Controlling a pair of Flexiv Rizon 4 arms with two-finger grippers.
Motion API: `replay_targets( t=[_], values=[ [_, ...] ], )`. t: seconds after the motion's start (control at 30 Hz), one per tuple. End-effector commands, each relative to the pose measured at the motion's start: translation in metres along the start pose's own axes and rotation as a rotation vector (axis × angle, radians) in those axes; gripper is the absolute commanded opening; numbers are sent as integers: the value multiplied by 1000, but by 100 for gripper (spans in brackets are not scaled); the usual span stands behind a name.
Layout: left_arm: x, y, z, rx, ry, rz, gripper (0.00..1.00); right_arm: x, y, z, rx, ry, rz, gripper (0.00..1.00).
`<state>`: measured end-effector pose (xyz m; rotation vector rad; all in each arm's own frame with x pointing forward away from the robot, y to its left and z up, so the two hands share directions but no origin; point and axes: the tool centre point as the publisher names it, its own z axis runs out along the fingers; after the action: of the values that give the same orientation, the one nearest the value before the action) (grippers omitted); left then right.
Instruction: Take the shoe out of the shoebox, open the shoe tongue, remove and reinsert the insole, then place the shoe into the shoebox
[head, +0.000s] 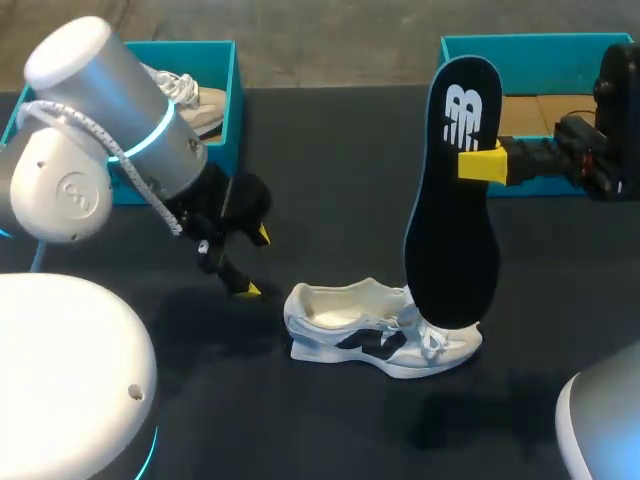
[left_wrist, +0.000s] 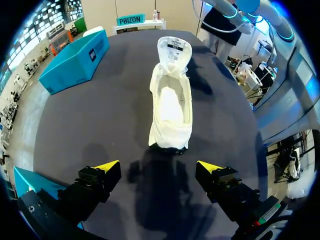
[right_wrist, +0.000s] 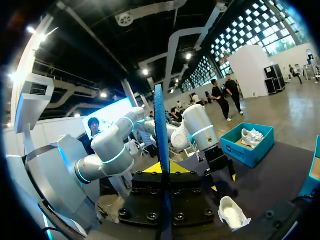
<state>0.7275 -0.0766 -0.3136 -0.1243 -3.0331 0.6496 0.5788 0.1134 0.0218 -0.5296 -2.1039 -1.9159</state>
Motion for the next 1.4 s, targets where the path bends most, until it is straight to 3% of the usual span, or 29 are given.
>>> replay_targets(
  t=[0.03,0.23,0.43,0.77,1.4],
  values=[
    [0,-8,-1,-88,-12,-13,100,-2,1,2,3,1,1,0],
    [3,-20,0,-128,-41,-16,100,-2,1,2,3,1,1,0],
    [-3,-40,2,-146,5,5,100,-2,1,2,3,1,1,0],
    [-8,-72,21,-225,36,48,100,-2,1,2,3,1,1,0],
    [16,-64,29,-324,82,93,100,-2,1,2,3,1,1,0]
  ],
)
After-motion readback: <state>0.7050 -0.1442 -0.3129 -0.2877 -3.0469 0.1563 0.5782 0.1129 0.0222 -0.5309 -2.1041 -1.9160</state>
